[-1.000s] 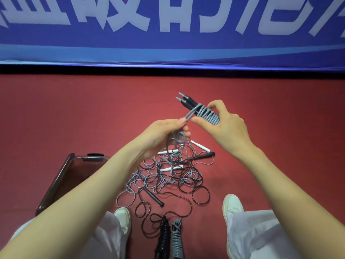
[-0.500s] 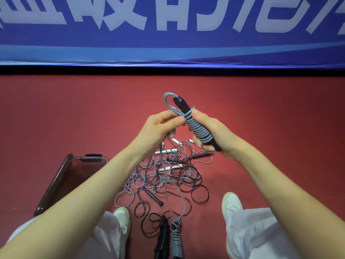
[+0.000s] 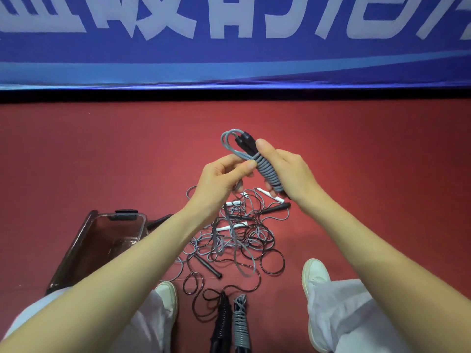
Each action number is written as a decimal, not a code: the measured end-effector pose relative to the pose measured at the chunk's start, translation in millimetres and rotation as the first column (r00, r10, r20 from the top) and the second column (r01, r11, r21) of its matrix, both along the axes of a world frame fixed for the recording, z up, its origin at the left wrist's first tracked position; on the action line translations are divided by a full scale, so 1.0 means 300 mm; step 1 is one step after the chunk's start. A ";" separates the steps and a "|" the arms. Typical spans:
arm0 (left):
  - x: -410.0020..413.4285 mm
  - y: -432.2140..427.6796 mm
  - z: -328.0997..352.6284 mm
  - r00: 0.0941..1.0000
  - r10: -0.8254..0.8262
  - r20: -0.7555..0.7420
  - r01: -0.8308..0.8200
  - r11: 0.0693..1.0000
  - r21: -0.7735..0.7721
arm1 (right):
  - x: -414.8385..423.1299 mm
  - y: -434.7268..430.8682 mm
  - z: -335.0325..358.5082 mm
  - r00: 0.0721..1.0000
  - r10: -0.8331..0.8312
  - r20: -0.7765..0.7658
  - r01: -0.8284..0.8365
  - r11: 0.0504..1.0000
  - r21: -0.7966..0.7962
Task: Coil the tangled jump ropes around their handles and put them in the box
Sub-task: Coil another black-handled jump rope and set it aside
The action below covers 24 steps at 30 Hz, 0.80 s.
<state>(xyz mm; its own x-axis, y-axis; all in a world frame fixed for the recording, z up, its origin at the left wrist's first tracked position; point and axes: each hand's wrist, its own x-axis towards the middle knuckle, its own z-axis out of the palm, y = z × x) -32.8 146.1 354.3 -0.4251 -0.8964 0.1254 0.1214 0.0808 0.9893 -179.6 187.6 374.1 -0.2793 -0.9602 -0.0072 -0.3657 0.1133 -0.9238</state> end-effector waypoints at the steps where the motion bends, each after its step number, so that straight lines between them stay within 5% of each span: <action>1: 0.003 -0.002 0.008 1.000 -0.031 -0.003 0.031 1.000 0.006 | 0.000 0.001 0.001 0.998 0.023 0.054 -0.023 1.000 0.003; 7: 0.070 -0.034 0.040 0.897 -0.424 0.125 0.397 0.897 0.195 | -0.057 0.016 0.055 0.919 -0.058 0.390 0.038 0.998 0.057; 12: 0.104 -0.078 0.014 0.936 -0.293 0.196 0.261 0.950 0.175 | -0.126 0.018 0.053 0.944 -0.150 0.295 0.120 0.986 0.119; 20: 0.103 -0.096 -0.050 0.975 -0.115 0.191 0.061 0.961 0.271 | -0.091 0.007 0.038 0.941 0.005 0.339 -0.059 0.987 0.147; 24: 0.080 -0.087 -0.052 0.999 -0.027 0.040 0.017 0.971 0.239 | -0.096 -0.005 0.035 0.950 -0.067 0.305 0.009 0.983 0.185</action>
